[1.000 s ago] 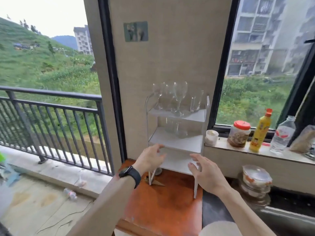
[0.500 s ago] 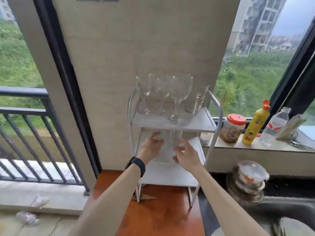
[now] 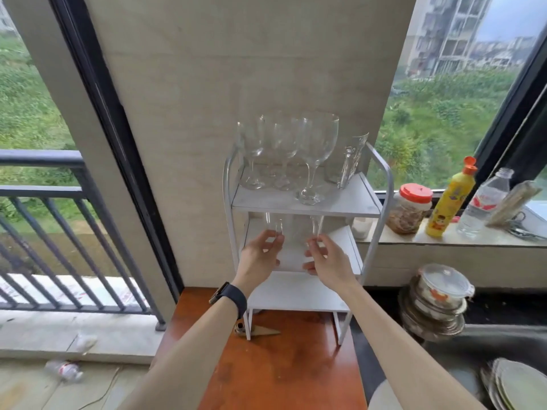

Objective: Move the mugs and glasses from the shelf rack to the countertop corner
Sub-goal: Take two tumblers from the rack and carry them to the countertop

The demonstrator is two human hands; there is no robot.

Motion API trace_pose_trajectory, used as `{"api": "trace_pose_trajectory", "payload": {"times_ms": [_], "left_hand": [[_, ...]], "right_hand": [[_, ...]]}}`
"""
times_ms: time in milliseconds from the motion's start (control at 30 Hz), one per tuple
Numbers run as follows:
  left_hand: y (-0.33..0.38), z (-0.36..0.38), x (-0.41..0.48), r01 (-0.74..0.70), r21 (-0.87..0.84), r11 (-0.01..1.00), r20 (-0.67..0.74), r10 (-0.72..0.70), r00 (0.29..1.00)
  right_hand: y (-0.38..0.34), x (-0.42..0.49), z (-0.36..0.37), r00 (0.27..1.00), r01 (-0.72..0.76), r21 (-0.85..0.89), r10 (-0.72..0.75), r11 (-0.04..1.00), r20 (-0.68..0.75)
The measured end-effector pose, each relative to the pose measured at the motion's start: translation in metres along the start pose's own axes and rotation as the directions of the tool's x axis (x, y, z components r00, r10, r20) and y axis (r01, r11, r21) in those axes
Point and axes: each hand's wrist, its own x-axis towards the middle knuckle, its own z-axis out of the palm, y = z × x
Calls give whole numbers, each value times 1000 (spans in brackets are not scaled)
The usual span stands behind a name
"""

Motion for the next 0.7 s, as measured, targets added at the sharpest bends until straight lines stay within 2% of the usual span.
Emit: {"api": "trace_pose_trajectory", "payload": {"times_ms": [267, 433, 567, 700], "left_hand": [[-8, 1, -40, 4, -67, 998, 48, -1, 999], [-1, -4, -50, 40, 15, 999, 184, -42, 982], [16, -5, -48, 168, -51, 985, 277, -147, 949], [19, 3, -46, 155, -44, 987, 202, -143, 969]], "right_hand": [[9, -40, -17, 996, -55, 88, 48, 995, 80], [-11, -54, -26, 990, -111, -120, 120, 987, 77], [-35, -48, -30, 917, -316, 8, 303, 949, 259], [-41, -41, -28, 905, -381, 91, 351, 920, 241]]}}
